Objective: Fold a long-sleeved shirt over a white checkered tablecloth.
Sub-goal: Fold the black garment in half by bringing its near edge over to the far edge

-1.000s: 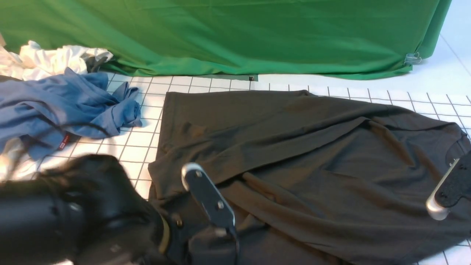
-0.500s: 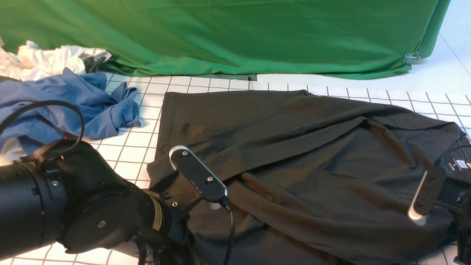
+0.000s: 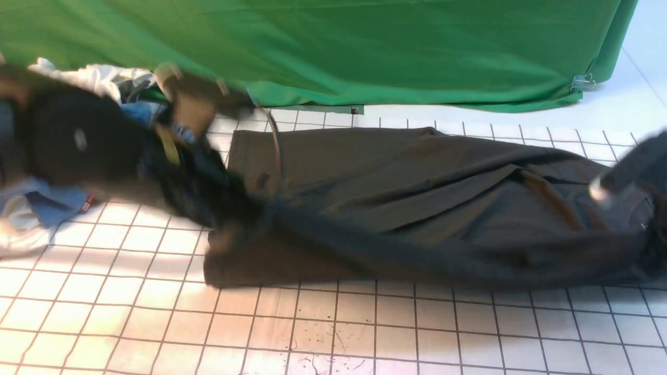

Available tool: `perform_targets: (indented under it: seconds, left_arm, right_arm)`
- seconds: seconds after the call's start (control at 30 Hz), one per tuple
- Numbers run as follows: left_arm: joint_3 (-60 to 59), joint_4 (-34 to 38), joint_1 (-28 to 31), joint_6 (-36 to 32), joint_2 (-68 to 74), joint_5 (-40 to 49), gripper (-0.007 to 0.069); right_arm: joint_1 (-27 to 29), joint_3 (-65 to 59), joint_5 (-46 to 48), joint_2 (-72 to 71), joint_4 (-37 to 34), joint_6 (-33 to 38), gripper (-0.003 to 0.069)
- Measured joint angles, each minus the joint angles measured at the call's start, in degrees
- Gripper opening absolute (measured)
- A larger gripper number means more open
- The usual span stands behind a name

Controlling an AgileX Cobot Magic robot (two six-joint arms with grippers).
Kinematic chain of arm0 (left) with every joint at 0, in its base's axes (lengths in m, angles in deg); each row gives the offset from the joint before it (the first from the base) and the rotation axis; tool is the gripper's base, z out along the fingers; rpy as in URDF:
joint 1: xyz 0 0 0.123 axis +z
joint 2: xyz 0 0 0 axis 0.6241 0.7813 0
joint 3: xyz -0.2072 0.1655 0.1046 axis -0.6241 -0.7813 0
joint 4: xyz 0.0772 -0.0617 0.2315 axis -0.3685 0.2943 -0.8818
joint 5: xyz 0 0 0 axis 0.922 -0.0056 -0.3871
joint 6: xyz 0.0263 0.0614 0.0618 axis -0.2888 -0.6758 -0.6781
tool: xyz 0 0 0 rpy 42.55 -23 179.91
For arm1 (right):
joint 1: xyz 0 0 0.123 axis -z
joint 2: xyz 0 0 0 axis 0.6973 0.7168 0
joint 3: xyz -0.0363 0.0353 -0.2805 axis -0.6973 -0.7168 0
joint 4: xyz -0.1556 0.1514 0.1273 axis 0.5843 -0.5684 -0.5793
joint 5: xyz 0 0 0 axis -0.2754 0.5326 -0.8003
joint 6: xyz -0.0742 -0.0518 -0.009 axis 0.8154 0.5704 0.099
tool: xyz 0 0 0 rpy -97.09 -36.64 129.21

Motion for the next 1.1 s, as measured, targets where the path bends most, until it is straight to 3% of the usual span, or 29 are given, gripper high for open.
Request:
perform_targets:
  seconds: [0.33, 0.5, 0.63, 0.77, 0.8, 0.83, 0.9, 1.0, 1.03, 1.1]
  left_arm:
    - [24.50, 1.17, 10.12, 1.57, 22.64, -2.41, -0.0033]
    - [33.92, 0.96, 11.66, 2.18, 33.39, -2.41, -0.0032]
    - [38.89, 0.71, 11.66, 2.64, 39.25, -2.35, -0.0020]
    - [42.37, -1.68, 11.66, 3.77, 43.66, -2.41, 0.0104]
    - [42.55, -1.91, 11.66, 3.88, 43.82, -2.41, 0.0114]
    - [42.89, -3.71, 11.66, 5.33, 44.09, -2.47, 0.0204]
    - [43.14, -5.67, 11.68, 6.91, 43.91, -2.59, 0.0296]
    - [43.14, -8.28, 11.68, 9.27, 42.28, -2.94, 0.0409]
    - [43.14, -8.55, 11.68, 9.37, 41.99, -2.94, 0.0414]
    - [43.19, -9.34, 11.68, 9.86, 39.74, -2.66, 0.0447]
  right_arm:
    - [0.00, 27.88, -0.84, 22.73, -1.40, 1.99, 0.0025]
    - [0.00, 38.99, -0.96, 31.95, -2.09, 2.05, 0.0029]
    - [0.00, 43.30, -0.75, 35.11, -2.21, 1.70, 0.0080]
    - [0.00, 46.89, 0.01, 35.55, -2.22, -2.37, 0.0292]
    - [0.00, 47.39, 0.18, 35.55, -2.22, -3.02, 0.0301]
    - [0.00, 49.82, 2.45, 35.55, -2.22, -5.56, 0.0367]
    - [0.00, 53.52, 5.80, 35.55, -2.55, -7.50, 0.0389]
    - [-0.60, 58.77, 12.37, 35.38, -5.21, -7.41, 0.0329]
    - [-0.65, 59.12, 12.80, 35.38, -5.64, -7.21, 0.0311]
    - [-1.72, 62.73, 19.97, 35.07, -15.87, -0.19, 0.0157]
